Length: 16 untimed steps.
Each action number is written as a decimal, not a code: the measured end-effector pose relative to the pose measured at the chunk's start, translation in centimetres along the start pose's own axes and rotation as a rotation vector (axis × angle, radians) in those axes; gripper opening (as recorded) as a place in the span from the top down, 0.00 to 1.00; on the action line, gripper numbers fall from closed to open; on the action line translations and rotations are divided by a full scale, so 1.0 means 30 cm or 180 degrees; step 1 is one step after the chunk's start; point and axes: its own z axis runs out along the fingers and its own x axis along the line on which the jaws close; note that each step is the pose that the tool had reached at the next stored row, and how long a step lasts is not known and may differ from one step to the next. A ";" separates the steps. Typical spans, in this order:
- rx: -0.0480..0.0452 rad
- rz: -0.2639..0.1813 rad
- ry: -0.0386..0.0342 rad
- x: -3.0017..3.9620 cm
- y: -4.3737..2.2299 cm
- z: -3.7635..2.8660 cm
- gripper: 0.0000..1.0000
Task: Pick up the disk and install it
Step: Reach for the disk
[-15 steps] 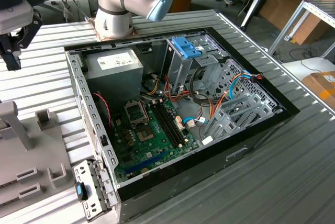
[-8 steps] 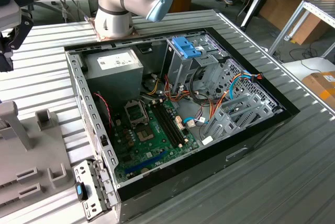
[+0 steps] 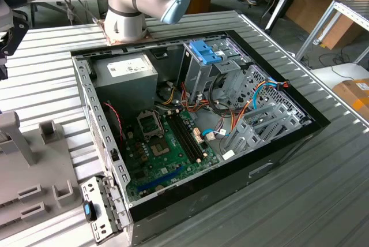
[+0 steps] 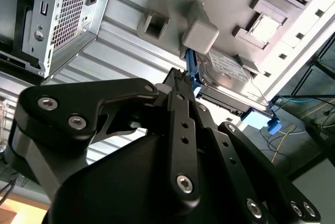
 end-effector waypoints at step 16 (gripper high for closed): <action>0.0000 0.0000 -0.0001 0.098 -0.007 -0.003 0.89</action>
